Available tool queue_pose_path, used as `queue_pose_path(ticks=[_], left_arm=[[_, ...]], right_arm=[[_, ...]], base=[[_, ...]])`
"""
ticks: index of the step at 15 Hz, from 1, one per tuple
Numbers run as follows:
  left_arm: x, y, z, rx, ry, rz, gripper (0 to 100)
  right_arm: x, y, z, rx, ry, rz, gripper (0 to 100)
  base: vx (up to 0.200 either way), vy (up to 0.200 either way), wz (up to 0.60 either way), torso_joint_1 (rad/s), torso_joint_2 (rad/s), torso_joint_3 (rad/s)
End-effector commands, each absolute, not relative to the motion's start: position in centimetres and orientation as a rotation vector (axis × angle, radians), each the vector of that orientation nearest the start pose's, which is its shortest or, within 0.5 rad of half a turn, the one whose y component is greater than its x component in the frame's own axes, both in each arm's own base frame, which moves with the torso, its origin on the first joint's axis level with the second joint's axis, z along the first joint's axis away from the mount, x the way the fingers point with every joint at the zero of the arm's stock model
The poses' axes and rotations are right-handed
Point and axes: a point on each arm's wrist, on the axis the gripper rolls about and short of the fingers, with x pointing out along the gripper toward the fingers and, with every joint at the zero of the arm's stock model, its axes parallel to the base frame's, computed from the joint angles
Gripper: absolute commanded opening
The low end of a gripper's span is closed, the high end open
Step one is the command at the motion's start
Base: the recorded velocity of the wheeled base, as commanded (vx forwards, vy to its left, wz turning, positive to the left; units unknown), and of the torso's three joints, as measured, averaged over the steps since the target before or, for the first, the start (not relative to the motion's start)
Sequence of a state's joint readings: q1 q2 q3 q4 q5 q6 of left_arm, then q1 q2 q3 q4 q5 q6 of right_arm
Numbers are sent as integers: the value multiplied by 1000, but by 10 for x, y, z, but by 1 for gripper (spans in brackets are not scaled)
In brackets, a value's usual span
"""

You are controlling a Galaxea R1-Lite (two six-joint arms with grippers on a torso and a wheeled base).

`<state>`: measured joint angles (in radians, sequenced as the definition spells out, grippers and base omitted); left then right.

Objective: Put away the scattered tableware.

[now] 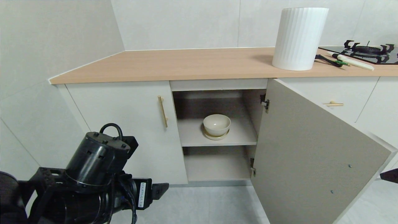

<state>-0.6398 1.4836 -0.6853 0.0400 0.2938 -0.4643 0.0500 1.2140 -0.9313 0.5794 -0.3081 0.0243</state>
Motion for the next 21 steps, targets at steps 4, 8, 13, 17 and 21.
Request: queue_pose_path(ticks=[4, 8, 13, 17, 21], left_arm=[[179, -125, 151, -61, 800, -142, 100], [179, -125, 151, -59, 802, -142, 100], [179, -125, 150, -58, 804, -141, 100], [179, -125, 151, -59, 802, -142, 100], [179, -125, 151, -60, 801, -142, 100]], right_arm=[[172, -3, 214, -102, 843, -262, 100], [175, -1, 215, -59, 809, -182, 100], [176, 7, 210, -63, 796, -124, 100], [178, 21, 199, -91, 788, -49, 100], [186, 41, 188, -60, 785, 15, 100]], base=[[0, 0, 0, 0, 0, 0], [0, 0, 0, 0, 0, 0], [0, 0, 0, 0, 0, 0], [0, 0, 0, 0, 0, 0], [0, 0, 0, 0, 0, 0]])
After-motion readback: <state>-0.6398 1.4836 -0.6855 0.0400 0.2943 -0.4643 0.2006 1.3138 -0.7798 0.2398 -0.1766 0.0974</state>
